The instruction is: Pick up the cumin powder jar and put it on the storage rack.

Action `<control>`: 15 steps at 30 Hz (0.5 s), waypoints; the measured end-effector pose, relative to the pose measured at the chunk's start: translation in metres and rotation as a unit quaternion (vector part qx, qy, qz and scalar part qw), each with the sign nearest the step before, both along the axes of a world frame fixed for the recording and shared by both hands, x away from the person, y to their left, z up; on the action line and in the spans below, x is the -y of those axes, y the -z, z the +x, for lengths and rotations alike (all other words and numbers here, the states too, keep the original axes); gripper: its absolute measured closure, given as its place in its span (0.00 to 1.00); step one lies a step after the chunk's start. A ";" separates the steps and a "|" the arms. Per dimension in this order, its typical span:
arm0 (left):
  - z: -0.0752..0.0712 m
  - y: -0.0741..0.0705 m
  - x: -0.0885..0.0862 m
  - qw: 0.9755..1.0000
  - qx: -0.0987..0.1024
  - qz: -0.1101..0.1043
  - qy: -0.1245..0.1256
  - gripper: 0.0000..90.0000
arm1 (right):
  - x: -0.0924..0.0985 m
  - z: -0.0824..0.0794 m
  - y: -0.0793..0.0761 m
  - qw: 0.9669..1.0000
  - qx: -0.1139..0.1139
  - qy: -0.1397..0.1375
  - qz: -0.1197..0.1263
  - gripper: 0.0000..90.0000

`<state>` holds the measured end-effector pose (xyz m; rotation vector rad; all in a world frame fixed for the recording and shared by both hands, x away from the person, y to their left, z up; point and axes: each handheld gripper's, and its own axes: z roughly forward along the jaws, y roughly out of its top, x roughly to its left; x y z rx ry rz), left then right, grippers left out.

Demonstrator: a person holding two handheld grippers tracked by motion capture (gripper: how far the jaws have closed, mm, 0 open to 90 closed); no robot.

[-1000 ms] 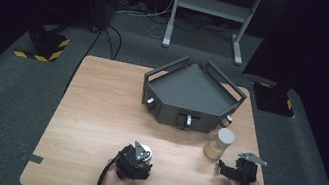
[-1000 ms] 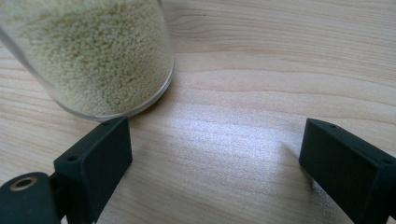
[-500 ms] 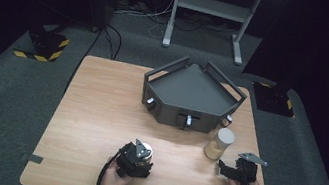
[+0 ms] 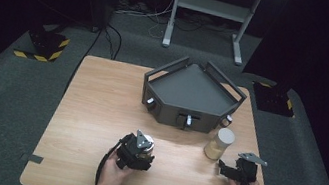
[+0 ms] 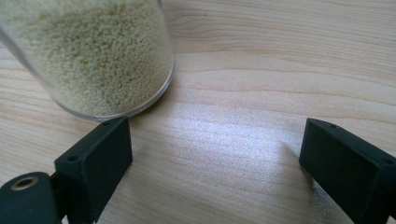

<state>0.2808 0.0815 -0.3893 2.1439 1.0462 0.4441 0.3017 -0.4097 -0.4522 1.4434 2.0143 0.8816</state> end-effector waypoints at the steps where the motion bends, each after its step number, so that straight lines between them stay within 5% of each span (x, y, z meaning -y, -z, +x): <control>1: 0.002 -0.002 -0.001 1.000 -0.001 -0.002 0.001 0.34 | 0.000 0.000 0.000 1.000 0.000 0.000 0.000 0.10; 3: 0.004 -0.002 -0.001 1.000 -0.001 -0.026 -0.010 0.34 | 0.000 0.000 0.000 1.000 0.000 0.000 0.000 0.10; 7: 0.012 -0.011 -0.001 1.000 0.007 -0.026 -0.004 0.34 | 0.000 0.000 0.000 1.000 0.000 0.000 0.001 0.10; 8: 0.002 0.002 0.009 0.993 0.019 -0.098 -0.063 0.34 | 0.000 0.000 0.000 1.000 0.000 -0.001 0.001 0.10; 13: 0.011 -0.013 0.012 0.992 0.029 -0.104 -0.060 0.34 | 0.001 0.000 0.000 1.000 0.000 -0.002 0.002 0.10; 14: 0.008 -0.005 0.022 0.979 0.039 -0.174 -0.096 0.34 | 0.001 0.000 0.000 1.000 0.000 -0.002 0.002 0.10; 15: 0.014 -0.013 0.021 0.983 0.040 -0.161 -0.083 0.34 | 0.001 0.000 0.000 1.000 0.000 -0.002 0.002 0.10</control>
